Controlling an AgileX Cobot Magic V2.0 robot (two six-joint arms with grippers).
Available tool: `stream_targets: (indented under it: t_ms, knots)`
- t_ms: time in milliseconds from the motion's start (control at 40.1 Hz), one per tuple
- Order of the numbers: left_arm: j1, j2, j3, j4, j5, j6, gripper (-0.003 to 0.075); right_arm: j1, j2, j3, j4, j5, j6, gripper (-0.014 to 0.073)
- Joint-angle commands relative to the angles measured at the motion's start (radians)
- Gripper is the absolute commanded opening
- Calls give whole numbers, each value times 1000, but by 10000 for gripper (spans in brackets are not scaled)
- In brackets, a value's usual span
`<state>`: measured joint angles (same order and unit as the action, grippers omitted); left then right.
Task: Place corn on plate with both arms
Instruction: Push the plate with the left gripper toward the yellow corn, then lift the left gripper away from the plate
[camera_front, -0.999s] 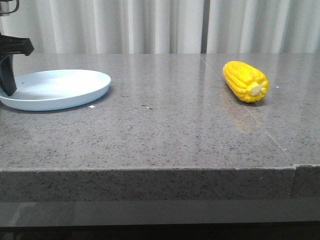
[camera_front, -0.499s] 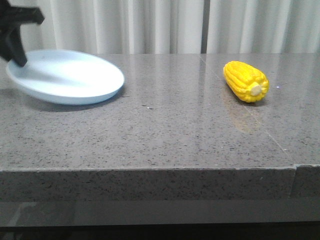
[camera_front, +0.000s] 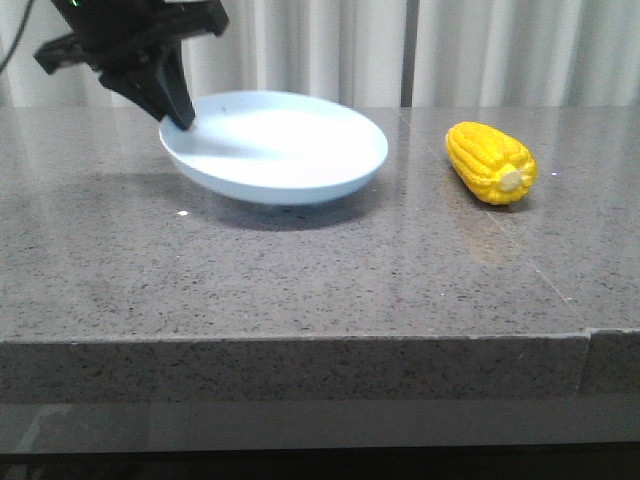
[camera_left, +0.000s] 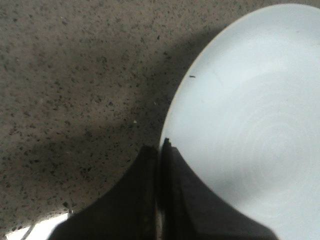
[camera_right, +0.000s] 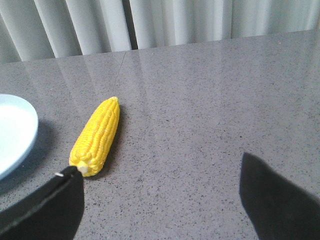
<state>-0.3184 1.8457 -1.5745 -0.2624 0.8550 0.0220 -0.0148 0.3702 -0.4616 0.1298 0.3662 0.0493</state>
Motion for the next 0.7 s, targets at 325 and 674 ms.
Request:
stream_targets:
  t_ms: [325, 674]
  knots:
    - [-9, -29, -39, -19, -52, 3, 218, -6, 13, -36, -3, -77, -8, 654]
    - [0, -271, -23, 180, -31, -6, 143, -6, 13, -36, -3, -77, -8, 654]
